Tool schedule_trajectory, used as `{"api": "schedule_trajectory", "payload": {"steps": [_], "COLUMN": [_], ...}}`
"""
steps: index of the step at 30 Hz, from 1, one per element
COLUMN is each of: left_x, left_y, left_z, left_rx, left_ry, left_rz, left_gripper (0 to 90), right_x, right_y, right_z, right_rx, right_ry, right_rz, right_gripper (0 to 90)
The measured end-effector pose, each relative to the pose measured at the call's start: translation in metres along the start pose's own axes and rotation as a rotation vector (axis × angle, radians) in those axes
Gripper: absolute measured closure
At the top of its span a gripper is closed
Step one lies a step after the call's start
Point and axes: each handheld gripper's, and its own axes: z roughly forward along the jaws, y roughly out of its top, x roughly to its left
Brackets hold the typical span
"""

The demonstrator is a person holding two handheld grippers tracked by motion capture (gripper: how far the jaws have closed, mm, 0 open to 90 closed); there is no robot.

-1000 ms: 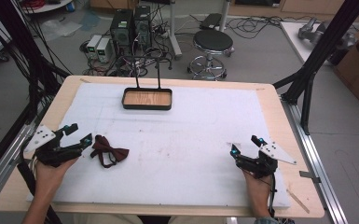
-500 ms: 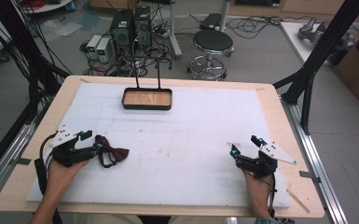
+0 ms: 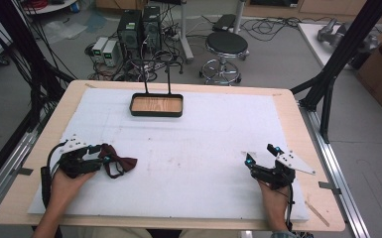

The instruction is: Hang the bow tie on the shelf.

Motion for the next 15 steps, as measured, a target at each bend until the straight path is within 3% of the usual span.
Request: {"api": "schedule_trajectory", "payload": {"steps": [3, 15], "left_x": [0.002, 0.0015], "left_y": [-0.0014, -0.0022], "left_z": [0.0018, 0.0052], "left_rx": [0.022, 0.09], "left_ry": [-0.013, -0.009], "left_rz": [-0.019, -0.009], "left_gripper": [42.5, 51.8], "right_x": [-0.0001, 0.0001], "right_y": [0.0, -0.0001], "right_z": [0.0001, -0.0002], "right_rx": [0.0, 0.005], "right_ry": [0.002, -0.002], "right_rz": [0.0, 0.008], "right_gripper": [11.0, 11.0]}}
